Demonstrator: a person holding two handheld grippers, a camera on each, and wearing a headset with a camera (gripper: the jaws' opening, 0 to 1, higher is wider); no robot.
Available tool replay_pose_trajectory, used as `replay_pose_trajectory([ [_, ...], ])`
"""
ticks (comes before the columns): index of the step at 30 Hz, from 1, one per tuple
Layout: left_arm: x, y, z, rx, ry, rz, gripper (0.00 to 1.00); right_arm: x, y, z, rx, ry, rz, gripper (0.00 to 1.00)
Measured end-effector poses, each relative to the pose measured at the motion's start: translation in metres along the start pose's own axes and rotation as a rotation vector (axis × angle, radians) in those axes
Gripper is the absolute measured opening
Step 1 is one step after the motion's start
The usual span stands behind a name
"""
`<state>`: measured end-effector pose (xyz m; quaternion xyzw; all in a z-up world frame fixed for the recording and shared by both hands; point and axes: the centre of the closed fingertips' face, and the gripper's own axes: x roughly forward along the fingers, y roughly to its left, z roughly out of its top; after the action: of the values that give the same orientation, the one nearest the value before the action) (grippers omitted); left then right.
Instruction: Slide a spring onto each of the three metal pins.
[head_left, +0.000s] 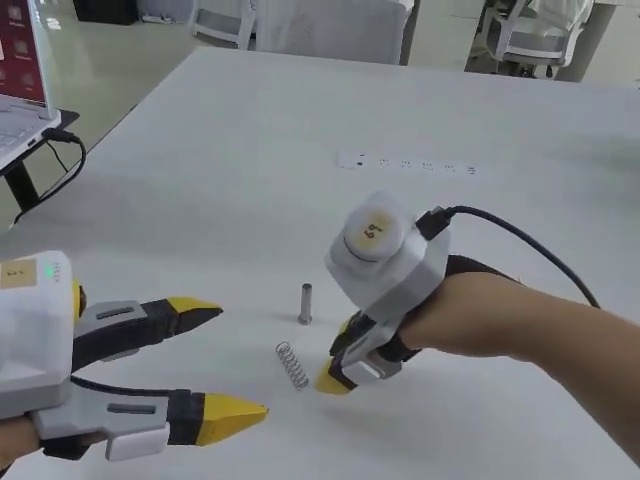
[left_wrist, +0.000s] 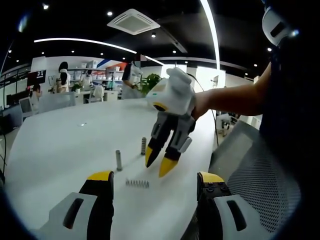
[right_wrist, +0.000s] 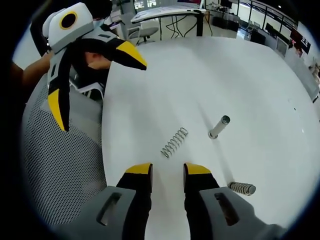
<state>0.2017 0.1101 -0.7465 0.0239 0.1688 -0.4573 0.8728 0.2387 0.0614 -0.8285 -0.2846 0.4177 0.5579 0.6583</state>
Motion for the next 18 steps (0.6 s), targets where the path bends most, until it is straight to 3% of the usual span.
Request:
replay_pose_trajectory([
  [13,-0.004,-0.002,-0.002,-0.003,0.002,0.001,0.63,0.009,-0.006,0.016,0.039,-0.039,-0.054,0.24],
  [18,-0.007,-0.003,0.000,0.002,0.002,0.002,0.63,0.017,0.000,0.018,0.048,-0.030,-0.051,0.24],
])
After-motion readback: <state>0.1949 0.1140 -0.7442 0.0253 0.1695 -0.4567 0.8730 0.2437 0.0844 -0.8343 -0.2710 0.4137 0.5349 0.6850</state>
